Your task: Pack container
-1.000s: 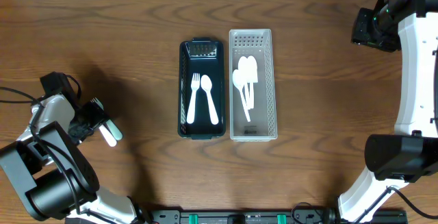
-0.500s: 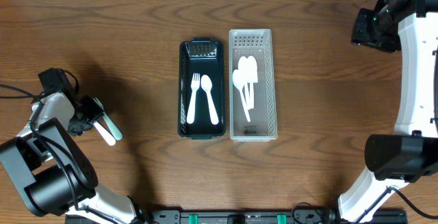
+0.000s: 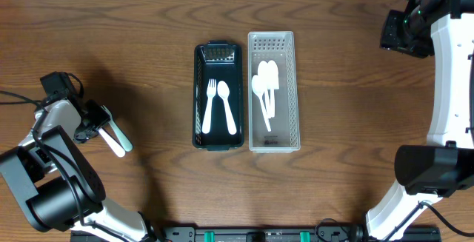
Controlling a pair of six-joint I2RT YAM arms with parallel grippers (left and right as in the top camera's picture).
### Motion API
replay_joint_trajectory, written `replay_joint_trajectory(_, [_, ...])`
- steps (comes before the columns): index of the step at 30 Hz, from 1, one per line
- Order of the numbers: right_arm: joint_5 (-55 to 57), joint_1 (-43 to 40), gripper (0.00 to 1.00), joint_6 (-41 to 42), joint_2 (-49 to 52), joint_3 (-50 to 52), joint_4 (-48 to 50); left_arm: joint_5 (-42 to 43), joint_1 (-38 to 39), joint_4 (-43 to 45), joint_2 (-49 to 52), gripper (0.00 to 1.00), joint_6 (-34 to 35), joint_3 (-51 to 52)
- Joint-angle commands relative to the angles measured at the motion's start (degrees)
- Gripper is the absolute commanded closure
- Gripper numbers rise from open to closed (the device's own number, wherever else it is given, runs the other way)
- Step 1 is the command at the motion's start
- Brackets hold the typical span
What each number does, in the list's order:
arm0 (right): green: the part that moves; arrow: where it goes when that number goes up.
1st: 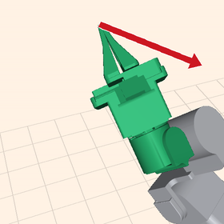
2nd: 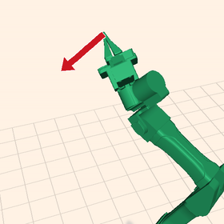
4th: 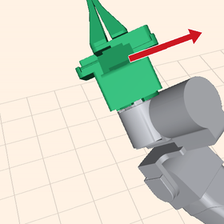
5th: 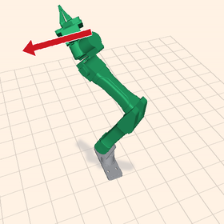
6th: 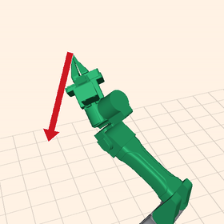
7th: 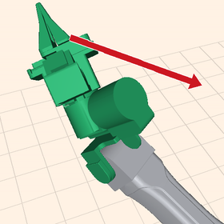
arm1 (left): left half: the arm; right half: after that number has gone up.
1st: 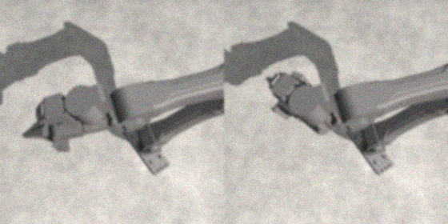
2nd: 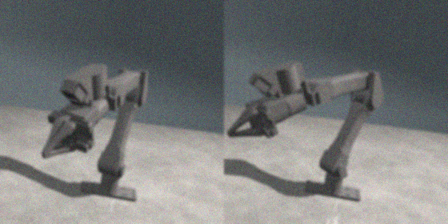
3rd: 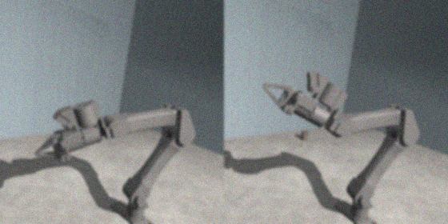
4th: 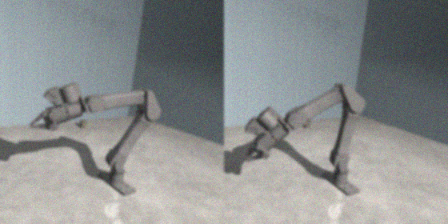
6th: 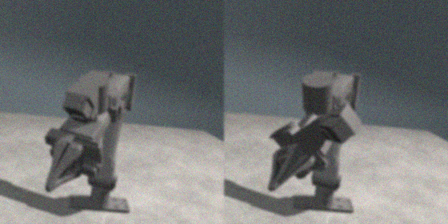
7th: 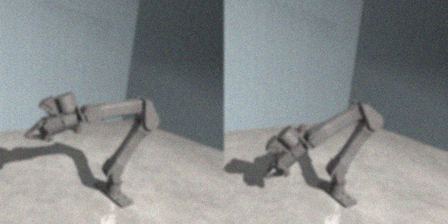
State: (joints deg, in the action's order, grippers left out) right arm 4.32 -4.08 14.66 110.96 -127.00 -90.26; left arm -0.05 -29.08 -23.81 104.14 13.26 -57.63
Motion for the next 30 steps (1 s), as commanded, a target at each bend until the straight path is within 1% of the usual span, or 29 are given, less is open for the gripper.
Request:
replay_joint_trajectory(1, [-0.2,-0.1,0.55,0.7,-0.1,0.0,-0.3,-0.6,0.0,-0.2,3.0,0.51,0.6,1.5])
replay_joint_trajectory(5, [-0.3,-0.1,0.55,0.7,-0.1,0.0,-0.3,-0.6,0.0,0.2,3.1,0.53,0.8,1.5])
replay_joint_trajectory(7, [-0.2,-0.1,0.55,0.7,-0.1,0.0,-0.3,-0.5,0.0,0.2,3.1,0.59,1.0,1.5])
replay_joint_trajectory(9, [-0.2,-0.1,0.55,0.7,-0.1,0.0,-0.4,-0.5,0.0,0.2,3.1,0.72,1.0,1.5])
replay_joint_trajectory(10, [-0.2,-0.1,0.55,0.7,-0.1,0.0,-0.4,-0.5,0.0,0.2,3.1,0.74,1.0,1.5])
replay_joint_trajectory(21, [-0.3,-0.1,0.55,0.7,-0.1,0.0,-0.5,1.0,0.0,-1.1,3.1,0.78,1.0,1.5])
replay_joint_trajectory(25, [-0.2,-0.1,0.55,0.7,-0.1,0.0,-0.5,1.0,0.0,-1.9,3.0,0.81,1.0,1.5])
replay_joint_trajectory(29, [-0.2,-0.1,0.55,0.7,-0.1,0.0,-0.4,1.0,0.0,-2.3,3.0,0.94,1.0,1.5])
replay_joint_trajectory(30, [-0.2,-0.1,0.55,0.7,-0.1,0.0,-0.4,1.0,0.0,-2.3,3.0,0.94,1.0,1.5])
